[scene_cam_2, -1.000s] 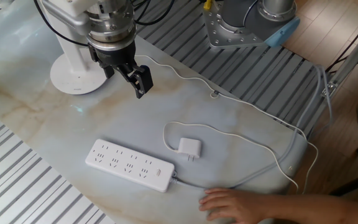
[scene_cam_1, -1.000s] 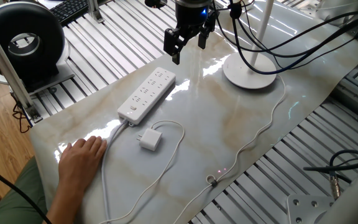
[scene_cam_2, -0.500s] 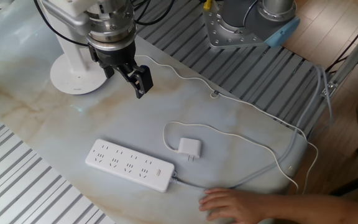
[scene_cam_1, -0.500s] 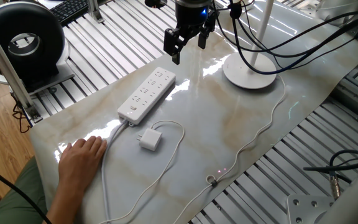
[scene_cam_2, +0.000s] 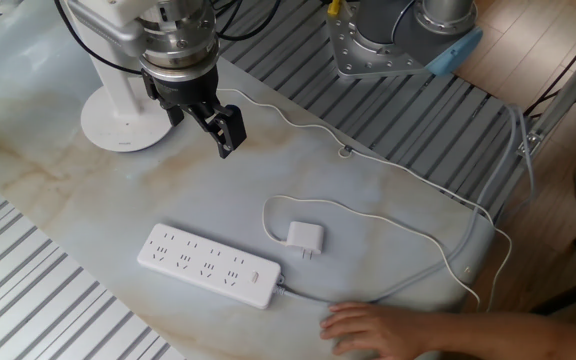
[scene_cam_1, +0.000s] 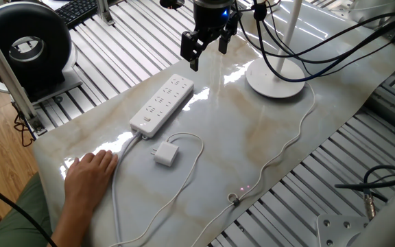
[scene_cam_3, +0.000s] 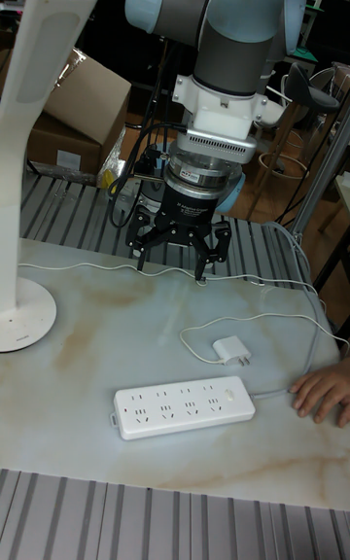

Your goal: Plug in the power cord of the desk lamp, turn on the socket, and light up the desk lamp

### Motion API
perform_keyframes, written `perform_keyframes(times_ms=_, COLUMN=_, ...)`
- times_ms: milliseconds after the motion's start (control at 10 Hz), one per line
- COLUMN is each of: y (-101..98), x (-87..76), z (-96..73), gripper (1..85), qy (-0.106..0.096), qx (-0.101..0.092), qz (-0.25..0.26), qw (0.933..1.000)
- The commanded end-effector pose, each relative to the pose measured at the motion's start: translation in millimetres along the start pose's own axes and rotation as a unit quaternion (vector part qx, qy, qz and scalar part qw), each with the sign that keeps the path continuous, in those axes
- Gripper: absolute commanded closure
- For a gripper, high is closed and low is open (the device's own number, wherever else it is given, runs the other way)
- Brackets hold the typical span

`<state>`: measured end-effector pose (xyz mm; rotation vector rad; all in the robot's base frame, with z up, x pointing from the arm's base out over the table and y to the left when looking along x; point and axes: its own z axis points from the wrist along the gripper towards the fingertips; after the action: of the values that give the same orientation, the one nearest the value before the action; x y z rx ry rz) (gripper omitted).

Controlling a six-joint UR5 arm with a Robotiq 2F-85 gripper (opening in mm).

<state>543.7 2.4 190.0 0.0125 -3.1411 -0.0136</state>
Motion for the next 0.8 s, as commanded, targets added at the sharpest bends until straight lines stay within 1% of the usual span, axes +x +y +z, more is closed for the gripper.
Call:
perform_keyframes(times_ms=0, y=49.0, x=33.3, z=-5.9, gripper=84.7, qy=0.065, qx=-0.089, qz=0.003, qw=0.9939)
perform_keyframes(times_ms=600, y=48.2, x=32.8, z=-5.1, gripper=84.7, qy=0.064, qx=-0.085, qz=0.005, qw=0.9943)
perform_keyframes(times_ms=700, y=48.5, x=31.7, z=-4.1, gripper=84.7, qy=0.063, qx=-0.081, qz=0.008, qw=0.9947)
